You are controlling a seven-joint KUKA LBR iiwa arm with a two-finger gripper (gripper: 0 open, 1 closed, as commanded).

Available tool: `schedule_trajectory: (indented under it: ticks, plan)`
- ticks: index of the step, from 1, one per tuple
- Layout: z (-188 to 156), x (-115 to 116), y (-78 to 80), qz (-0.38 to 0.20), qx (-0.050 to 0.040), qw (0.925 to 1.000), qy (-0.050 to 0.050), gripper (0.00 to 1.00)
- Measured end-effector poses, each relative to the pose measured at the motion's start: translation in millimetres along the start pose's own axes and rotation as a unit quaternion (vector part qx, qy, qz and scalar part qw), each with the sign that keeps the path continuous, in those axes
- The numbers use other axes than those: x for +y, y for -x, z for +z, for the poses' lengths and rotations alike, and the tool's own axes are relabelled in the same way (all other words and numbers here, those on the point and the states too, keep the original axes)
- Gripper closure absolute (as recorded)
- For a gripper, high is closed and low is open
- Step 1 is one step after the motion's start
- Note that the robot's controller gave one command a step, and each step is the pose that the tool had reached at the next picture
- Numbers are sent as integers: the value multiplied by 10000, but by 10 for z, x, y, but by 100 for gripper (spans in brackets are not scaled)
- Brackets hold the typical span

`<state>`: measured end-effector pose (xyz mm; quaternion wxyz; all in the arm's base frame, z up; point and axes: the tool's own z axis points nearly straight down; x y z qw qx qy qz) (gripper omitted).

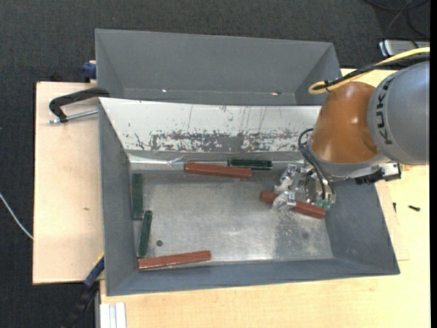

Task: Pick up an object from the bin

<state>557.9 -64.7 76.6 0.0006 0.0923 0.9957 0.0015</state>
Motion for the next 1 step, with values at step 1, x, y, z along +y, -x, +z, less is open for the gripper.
schedule_trajectory:
  ticks: [1]
  plan:
    - [-1331, -196, -55, 96, -25, 9999, -9, 100]
